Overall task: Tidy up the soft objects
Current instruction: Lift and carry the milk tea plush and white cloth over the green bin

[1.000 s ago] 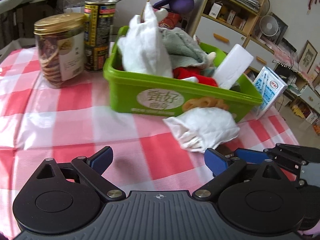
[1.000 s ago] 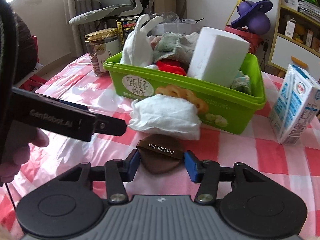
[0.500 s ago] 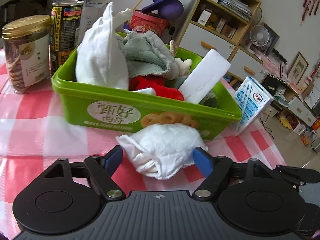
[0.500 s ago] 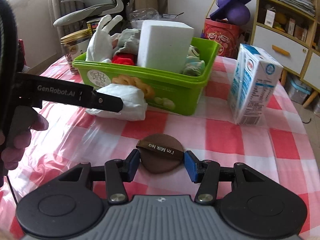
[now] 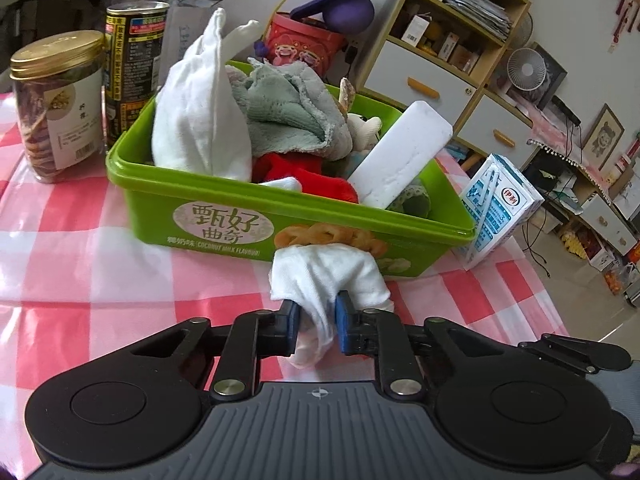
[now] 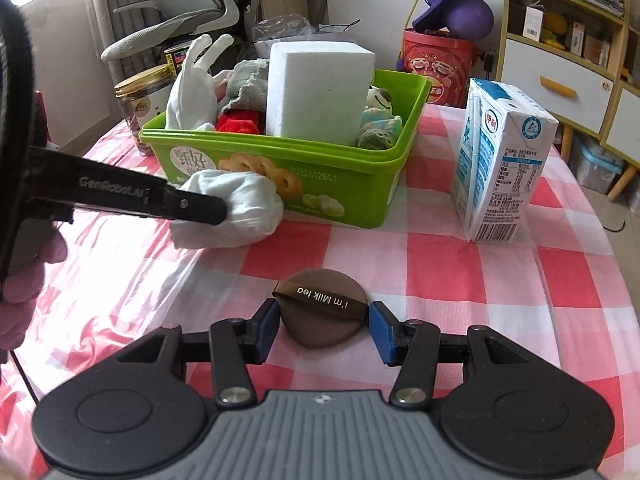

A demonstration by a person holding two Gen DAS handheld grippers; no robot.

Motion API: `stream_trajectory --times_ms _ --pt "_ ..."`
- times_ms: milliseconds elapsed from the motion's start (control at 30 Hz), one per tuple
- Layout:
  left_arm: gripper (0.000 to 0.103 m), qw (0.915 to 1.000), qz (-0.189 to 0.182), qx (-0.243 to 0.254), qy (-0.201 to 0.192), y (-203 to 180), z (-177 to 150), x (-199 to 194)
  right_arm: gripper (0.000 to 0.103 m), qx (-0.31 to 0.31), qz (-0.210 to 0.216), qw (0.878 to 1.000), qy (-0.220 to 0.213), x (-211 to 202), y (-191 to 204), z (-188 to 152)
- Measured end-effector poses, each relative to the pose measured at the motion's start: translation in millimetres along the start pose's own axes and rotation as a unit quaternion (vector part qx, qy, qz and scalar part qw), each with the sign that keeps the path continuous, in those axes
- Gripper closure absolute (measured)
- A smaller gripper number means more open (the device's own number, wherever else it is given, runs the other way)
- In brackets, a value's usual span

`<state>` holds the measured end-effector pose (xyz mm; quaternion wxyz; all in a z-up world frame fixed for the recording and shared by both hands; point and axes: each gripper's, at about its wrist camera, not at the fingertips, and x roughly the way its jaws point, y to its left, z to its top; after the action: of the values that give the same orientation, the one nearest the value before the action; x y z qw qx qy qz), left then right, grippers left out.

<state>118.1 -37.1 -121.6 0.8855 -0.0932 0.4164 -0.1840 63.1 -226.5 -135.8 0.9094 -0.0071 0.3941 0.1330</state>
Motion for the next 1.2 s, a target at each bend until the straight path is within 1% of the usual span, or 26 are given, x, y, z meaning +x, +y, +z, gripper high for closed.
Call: stream_trajectory --times_ms 167,367,500,633,967,1200 --pt "0.089 0.9999 0.007 -0.005 0.005 5 0 -16 0.071 0.019 0.006 1.0 -0.001 -3 -1 4" --pt "0.089 0.9997 0.015 -0.018 -0.012 14 7 -47 0.072 0.029 0.022 0.999 -0.015 -11 0 12" --pt "0.089 0.9989 0.017 -0.04 -0.017 20 9 -63 0.072 0.044 0.034 0.998 -0.018 -15 0 15" --pt "0.089 0.9988 0.014 -0.041 -0.022 24 9 -76 0.072 0.059 0.032 0.998 -0.022 -21 0 16" --pt "0.089 0.9978 0.01 -0.055 -0.036 40 11 -95 0.072 0.115 0.037 0.991 -0.052 -37 -9 28" --pt "0.089 0.9976 0.006 -0.053 -0.043 44 14 -99 0.072 0.142 0.05 0.986 -0.072 -43 -12 37"
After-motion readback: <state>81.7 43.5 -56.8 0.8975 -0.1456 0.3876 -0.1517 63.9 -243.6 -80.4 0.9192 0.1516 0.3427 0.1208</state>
